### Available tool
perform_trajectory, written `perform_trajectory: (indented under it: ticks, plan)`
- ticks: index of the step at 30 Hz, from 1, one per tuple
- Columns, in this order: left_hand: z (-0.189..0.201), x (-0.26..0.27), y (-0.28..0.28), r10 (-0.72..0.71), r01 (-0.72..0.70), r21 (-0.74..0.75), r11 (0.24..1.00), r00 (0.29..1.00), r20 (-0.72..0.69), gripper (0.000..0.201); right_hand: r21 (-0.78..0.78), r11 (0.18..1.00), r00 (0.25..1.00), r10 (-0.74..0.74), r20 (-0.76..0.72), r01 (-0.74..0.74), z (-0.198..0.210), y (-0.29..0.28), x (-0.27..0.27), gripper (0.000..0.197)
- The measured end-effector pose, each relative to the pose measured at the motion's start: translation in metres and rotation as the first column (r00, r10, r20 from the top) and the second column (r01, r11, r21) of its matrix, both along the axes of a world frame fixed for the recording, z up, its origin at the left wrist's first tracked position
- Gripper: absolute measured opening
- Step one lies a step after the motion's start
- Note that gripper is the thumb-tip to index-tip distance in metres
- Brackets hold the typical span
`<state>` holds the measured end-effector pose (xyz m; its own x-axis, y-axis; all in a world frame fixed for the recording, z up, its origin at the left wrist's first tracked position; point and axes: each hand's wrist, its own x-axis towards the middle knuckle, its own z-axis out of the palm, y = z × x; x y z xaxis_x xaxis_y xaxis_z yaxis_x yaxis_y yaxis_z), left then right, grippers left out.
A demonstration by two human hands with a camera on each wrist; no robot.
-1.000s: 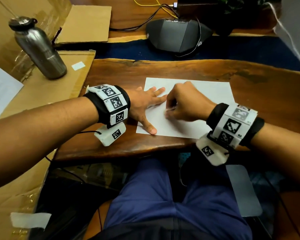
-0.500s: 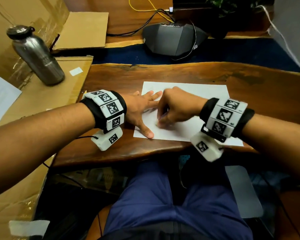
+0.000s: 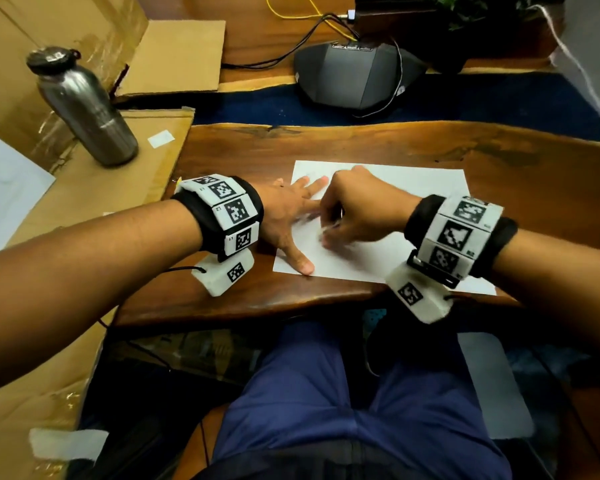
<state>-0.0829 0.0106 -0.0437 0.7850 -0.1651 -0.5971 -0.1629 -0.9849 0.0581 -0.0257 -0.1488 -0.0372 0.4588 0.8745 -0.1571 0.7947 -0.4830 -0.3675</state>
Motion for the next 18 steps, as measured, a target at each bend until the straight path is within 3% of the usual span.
perform_trajectory:
  ticks: [3,7,12,14,18]
  plan:
    - [0.001,0.001,-0.001,0.002,-0.002,0.001,1.000,1.000,0.002,0.125,-0.082,0.992,0.992,0.091,-0.084,-0.098,0.003,-0.003,-0.010,0.010]
    - [-0.004,0.001,0.001,0.019,-0.019,0.036,0.999,1.000,0.004,0.129,0.071,0.989,0.991,-0.131,0.013,0.130,0.000,0.002,0.026,0.016]
    - [-0.001,0.000,0.001,0.013,-0.013,0.013,1.000,1.000,0.003,0.127,-0.056,0.996,0.996,0.061,-0.058,-0.064,-0.004,-0.006,-0.007,0.013]
    - [-0.001,0.000,0.000,0.021,-0.021,0.014,1.000,1.000,-0.003,0.127,-0.045,0.999,0.997,-0.001,-0.081,-0.002,-0.001,-0.005,0.005,0.013]
    - [-0.003,0.002,0.001,0.017,-0.017,0.036,0.999,1.000,0.002,0.132,0.083,0.990,0.989,-0.122,0.085,0.115,-0.002,-0.001,0.027,0.020]
